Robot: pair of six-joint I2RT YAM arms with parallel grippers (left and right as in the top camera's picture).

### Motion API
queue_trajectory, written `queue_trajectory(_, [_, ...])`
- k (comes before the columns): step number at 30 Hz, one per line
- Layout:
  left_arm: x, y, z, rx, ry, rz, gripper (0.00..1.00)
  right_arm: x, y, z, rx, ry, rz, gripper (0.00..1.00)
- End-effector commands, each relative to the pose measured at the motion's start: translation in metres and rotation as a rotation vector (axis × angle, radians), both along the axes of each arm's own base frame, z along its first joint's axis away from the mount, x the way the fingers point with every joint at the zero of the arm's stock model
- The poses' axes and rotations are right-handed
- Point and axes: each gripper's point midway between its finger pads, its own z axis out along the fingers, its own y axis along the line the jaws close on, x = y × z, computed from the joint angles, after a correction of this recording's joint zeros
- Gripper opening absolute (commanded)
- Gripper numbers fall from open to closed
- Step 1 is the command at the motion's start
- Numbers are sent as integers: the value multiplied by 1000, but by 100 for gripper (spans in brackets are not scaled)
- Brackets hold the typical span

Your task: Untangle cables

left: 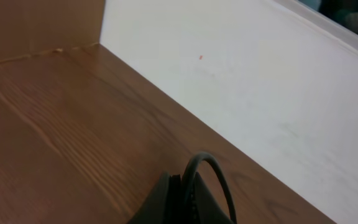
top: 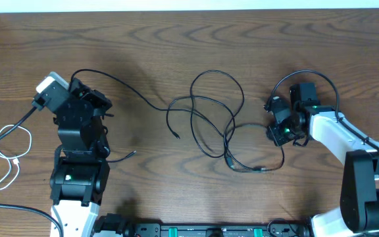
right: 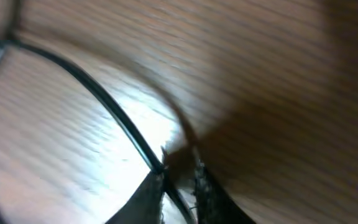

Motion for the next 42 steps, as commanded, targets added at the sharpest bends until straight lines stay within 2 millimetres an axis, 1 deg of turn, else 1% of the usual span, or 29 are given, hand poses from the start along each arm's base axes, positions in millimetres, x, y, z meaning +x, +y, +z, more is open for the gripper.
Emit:
queue_trajectory(1, [-6,20,2,28,3,96,7,-12,-65,-21,-334,42,-149,14])
queue_trajectory(4, [-11,34,0,29,15,142,7,-5,-100,-15,-455,3,-269,17])
queue_trajectory(5, [-13,39,-1,30,21,157,7,-4,-106,-14,-468,-1,-291,18])
queue_trajectory(6, [-16,46,-4,30,32,179,7,-4,-120,-13,-484,-6,-334,19])
queue_trajectory(10, [-27,70,-11,29,69,259,7,-5,-157,-12,-480,-10,-484,22])
queue_trajectory(11, [-32,80,-14,28,81,291,7,-8,-172,-11,-477,-8,-548,23])
queue_trajectory(12, [-35,84,-15,27,89,308,8,-12,-185,-11,-475,-2,-606,24])
queue_trajectory(13, [-38,88,-17,26,96,322,7,-13,-188,-11,-474,0,-623,24])
queue_trajectory(14, [-42,95,-19,24,108,348,8,-19,-200,-12,-459,10,-679,24])
queue_trajectory(17, [-53,110,-24,20,135,403,8,-29,-219,-14,-404,28,-781,24])
queue_trajectory(19, [-61,120,-28,16,152,441,7,-37,-231,-14,-398,37,-850,25])
queue_trajectory(20, [-69,130,-30,11,163,480,7,-43,-242,-14,-395,44,-905,26])
queue_trajectory(24, [-85,151,-32,3,174,564,8,-55,-259,-14,-371,51,-1016,30])
queue_trajectory(27, [-99,164,-39,-8,205,621,8,-55,-261,-16,-281,43,-1060,31])
queue_trajectory(28, [-100,165,-40,-12,209,628,7,-55,-261,-16,-267,41,-1072,30])
queue_trajectory(29, [-103,167,-42,-16,218,638,8,-55,-263,-16,-247,37,-1104,29])
queue_trajectory(31, [-106,170,-45,-27,224,655,8,-55,-264,-16,-213,30,-1154,20])
queue_trajectory(33, [-106,171,-48,-30,232,658,8,-49,-264,-16,-155,6,-1173,8])
queue_trajectory(34, [-105,171,-49,-34,232,656,7,-46,-264,-15,-133,-8,-1174,1])
queue_trajectory(38, [-96,167,-54,-61,236,604,7,-34,-277,-9,-96,-83,-1260,1])
queue_trajectory(39, [-94,166,-55,-65,237,596,8,-30,-284,-7,-87,-114,-1305,1])
queue_trajectory(42, [-93,165,-56,-70,236,585,7,-31,-300,-2,-72,-154,-1389,1])
